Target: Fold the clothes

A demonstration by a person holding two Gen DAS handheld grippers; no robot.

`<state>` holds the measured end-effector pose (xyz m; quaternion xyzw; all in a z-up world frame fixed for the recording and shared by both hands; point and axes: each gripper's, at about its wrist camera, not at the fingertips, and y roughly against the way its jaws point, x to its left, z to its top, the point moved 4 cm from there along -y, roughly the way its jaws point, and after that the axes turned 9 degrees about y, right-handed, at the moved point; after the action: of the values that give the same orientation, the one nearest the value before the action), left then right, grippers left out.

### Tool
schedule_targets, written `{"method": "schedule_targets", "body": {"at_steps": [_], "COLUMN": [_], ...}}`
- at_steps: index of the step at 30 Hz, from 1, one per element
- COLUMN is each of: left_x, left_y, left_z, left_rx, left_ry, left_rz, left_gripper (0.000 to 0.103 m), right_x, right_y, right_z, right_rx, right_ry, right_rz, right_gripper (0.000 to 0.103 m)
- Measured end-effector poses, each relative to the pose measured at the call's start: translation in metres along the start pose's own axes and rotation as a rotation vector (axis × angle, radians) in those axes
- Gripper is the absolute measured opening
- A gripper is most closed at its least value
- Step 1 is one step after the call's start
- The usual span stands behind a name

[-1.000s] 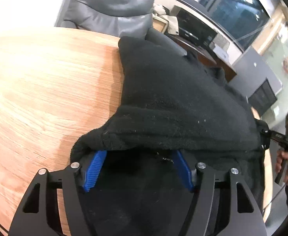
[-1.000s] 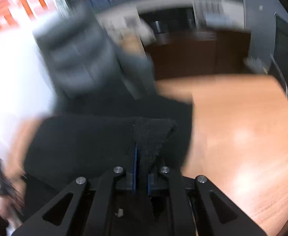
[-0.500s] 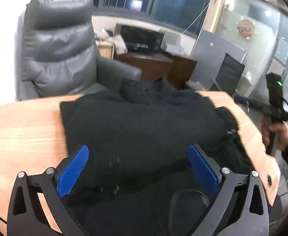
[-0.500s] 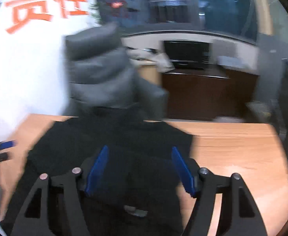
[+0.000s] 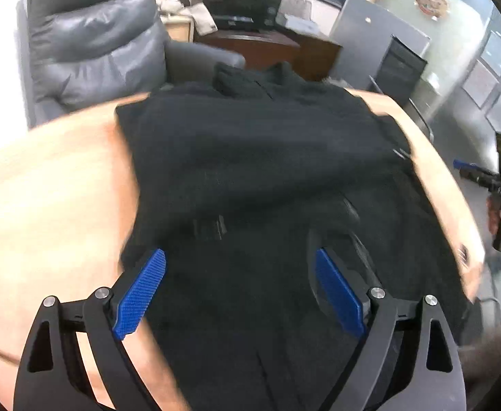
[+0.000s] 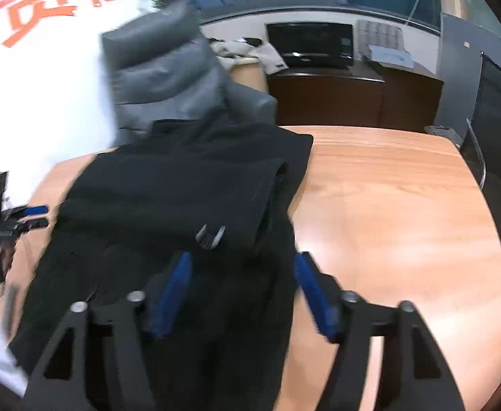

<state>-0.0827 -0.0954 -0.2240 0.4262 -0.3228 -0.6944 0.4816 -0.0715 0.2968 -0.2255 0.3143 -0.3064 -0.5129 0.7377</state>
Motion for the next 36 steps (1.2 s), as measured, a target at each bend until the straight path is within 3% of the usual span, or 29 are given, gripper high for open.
{"method": "schedule_targets", "body": {"at_steps": [3, 4, 6, 8, 11, 17, 20, 27, 30, 36], "left_x": [0.019, 0.028, 0.046, 0.059, 0.058, 0.06, 0.071, 0.076, 0.069, 0.067], "left_y": [0.072, 0.09, 0.119, 0.127, 0.11, 0.041, 0.025, 0.008, 0.011, 0.021], "left_z": [-0.051, -0.065, -0.092, -0.115, -0.135, -0.155, -0.165, -0.187, -0.195, -0.207], "left_rx": [0.044, 0.054, 0.074, 0.115, 0.164, 0.26, 0.291, 0.404, 0.411, 0.461], "left_ry": [0.112, 0.143, 0.194, 0.237, 0.27, 0.325, 0.347, 0.344, 0.306, 0.317], "left_rz": [0.039, 0.064, 0.121, 0.148, 0.056, -0.075, -0.072, -0.107, -0.108, -0.126], "left_gripper": [0.097, 0.103, 0.103, 0.103, 0.103, 0.099, 0.099, 0.099, 0.103, 0.103], "right_x": [0.012, 0.011, 0.001, -0.011, -0.01, 0.026, 0.027, 0.048, 0.053, 0.062], "right_y": [0.047, 0.064, 0.097, 0.124, 0.136, 0.086, 0.057, 0.029, 0.019, 0.006], "right_z": [-0.056, -0.075, -0.109, -0.134, -0.147, -0.16, -0.165, -0.196, -0.205, -0.201], "right_rx": [0.164, 0.215, 0.292, 0.318, 0.304, 0.296, 0.3, 0.347, 0.344, 0.322], "right_ry": [0.0, -0.016, -0.037, -0.074, -0.081, -0.035, -0.04, 0.025, 0.019, 0.011], "right_rz": [0.068, 0.068, 0.007, -0.054, -0.028, 0.226, 0.299, 0.343, 0.33, 0.325], "right_gripper": [0.078, 0.078, 0.078, 0.078, 0.078, 0.078, 0.077, 0.077, 0.075, 0.075]}}
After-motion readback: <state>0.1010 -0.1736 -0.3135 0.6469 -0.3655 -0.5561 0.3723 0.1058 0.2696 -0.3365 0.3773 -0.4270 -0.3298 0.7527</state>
